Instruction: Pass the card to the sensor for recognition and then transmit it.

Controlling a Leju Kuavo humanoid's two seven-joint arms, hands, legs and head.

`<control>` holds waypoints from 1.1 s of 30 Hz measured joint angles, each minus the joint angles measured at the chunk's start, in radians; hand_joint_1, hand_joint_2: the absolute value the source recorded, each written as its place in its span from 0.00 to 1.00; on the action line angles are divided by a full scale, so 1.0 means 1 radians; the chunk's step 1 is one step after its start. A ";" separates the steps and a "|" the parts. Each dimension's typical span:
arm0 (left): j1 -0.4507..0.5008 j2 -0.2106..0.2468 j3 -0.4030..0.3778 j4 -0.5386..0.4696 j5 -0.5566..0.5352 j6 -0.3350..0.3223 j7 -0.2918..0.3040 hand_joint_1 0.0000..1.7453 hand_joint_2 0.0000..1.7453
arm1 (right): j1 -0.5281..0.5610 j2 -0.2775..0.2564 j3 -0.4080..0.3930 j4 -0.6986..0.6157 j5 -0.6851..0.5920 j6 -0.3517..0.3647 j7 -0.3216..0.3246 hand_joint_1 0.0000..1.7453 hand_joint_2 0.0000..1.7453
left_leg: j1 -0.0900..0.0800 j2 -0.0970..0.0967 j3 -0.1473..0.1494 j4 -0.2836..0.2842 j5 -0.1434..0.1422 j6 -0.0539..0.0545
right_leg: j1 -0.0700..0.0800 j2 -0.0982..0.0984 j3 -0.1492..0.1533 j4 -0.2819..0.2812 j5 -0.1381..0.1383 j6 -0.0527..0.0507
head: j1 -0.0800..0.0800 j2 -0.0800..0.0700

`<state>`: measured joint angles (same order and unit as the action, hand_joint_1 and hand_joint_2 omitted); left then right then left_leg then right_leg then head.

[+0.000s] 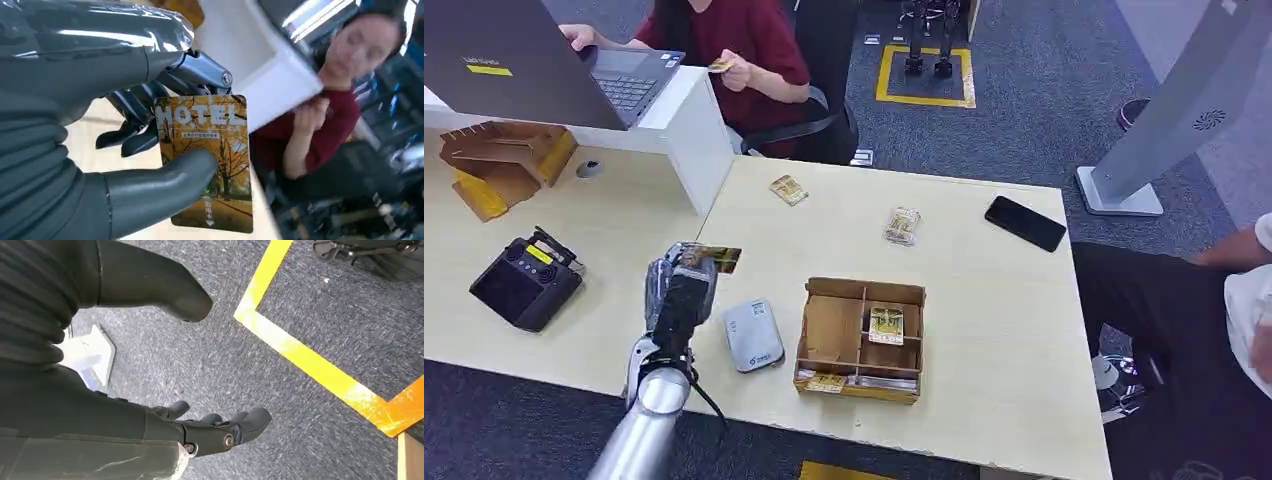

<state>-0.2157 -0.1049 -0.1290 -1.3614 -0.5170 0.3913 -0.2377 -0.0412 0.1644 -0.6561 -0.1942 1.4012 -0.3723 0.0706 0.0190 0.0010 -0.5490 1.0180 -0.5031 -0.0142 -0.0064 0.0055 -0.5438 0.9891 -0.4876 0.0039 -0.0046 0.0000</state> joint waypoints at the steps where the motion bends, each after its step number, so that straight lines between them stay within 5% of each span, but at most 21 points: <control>1: -0.014 0.000 0.008 -0.010 0.009 0.008 0.000 1.00 1.00 | 0.000 0.000 0.000 0.000 0.003 0.000 0.000 0.00 1.00 | 0.000 0.000 0.000 0.000 0.001 0.000 | 0.000 0.000 0.000 0.000 0.000 0.000 | 0.000 0.000; 11: -0.157 0.021 0.067 -0.020 -0.015 0.121 -0.039 1.00 1.00 | -0.007 0.000 0.001 0.000 0.055 0.019 -0.001 0.00 1.00 | 0.000 0.000 0.000 0.000 0.001 0.000 | 0.000 0.000 0.000 0.001 0.000 0.000 | 0.000 0.000; 20: -0.290 0.028 0.121 0.144 -0.107 0.202 -0.053 1.00 1.00 | -0.016 0.000 0.009 0.000 0.093 0.024 0.000 0.00 1.00 | 0.000 0.000 0.000 0.000 0.001 0.000 | 0.000 0.000 0.000 0.001 0.001 0.000 | 0.000 0.000; 33: -0.347 0.027 0.144 0.293 -0.164 0.271 -0.090 1.00 1.00 | -0.020 0.000 0.020 0.000 0.101 0.034 0.010 0.00 1.00 | 0.000 0.000 0.000 0.000 0.001 0.000 | 0.000 0.000 0.000 0.001 0.000 0.000 | 0.000 0.000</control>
<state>-0.5626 -0.0778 0.0153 -1.0685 -0.6813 0.6619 -0.3281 -0.0608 0.1644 -0.6363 -0.1942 1.5023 -0.3384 0.0809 0.0190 0.0009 -0.5492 1.0182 -0.5017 -0.0142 -0.0064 0.0055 -0.5441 0.9899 -0.4871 0.0036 -0.0046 0.0000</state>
